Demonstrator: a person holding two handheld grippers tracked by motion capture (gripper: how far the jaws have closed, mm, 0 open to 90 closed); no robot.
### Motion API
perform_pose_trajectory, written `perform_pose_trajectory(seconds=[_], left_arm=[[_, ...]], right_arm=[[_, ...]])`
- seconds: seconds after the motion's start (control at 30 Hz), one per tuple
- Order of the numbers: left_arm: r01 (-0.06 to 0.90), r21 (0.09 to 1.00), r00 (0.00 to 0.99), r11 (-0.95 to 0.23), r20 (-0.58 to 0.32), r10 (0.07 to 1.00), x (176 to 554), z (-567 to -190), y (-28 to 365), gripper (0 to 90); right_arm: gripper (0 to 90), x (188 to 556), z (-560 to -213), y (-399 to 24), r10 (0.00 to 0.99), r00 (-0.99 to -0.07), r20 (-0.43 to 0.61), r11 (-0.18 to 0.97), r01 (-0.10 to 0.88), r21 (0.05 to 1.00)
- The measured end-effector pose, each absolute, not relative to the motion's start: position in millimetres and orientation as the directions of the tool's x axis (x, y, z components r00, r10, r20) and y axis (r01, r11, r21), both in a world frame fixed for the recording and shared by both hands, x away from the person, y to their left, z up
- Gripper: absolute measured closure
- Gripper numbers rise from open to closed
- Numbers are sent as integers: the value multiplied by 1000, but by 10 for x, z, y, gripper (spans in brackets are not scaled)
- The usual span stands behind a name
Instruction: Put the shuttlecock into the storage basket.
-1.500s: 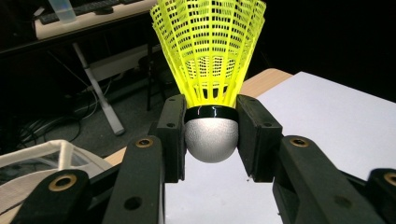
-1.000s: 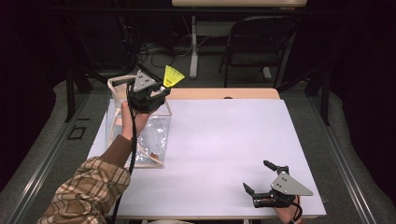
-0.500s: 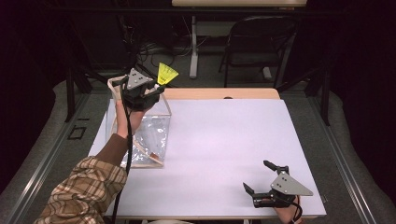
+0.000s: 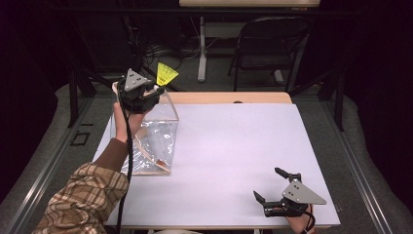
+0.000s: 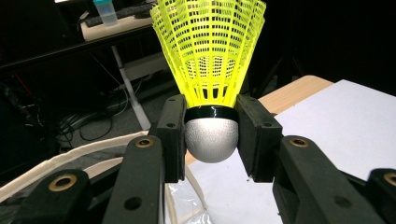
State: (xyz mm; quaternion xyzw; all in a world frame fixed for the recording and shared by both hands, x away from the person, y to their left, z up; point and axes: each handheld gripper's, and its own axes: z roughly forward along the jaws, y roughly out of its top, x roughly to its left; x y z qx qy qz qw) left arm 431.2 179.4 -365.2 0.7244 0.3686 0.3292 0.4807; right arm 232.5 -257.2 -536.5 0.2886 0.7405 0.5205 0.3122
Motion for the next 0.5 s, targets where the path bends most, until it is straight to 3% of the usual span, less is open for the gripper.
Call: perform_pose_trajectory(seconds=[0.5], left_arm=[[225, 942, 478, -248, 115, 871, 4341, -3630, 1947, 652]], right_arm=[[0, 2327, -5367, -2570, 752, -639, -162, 292, 103, 951]])
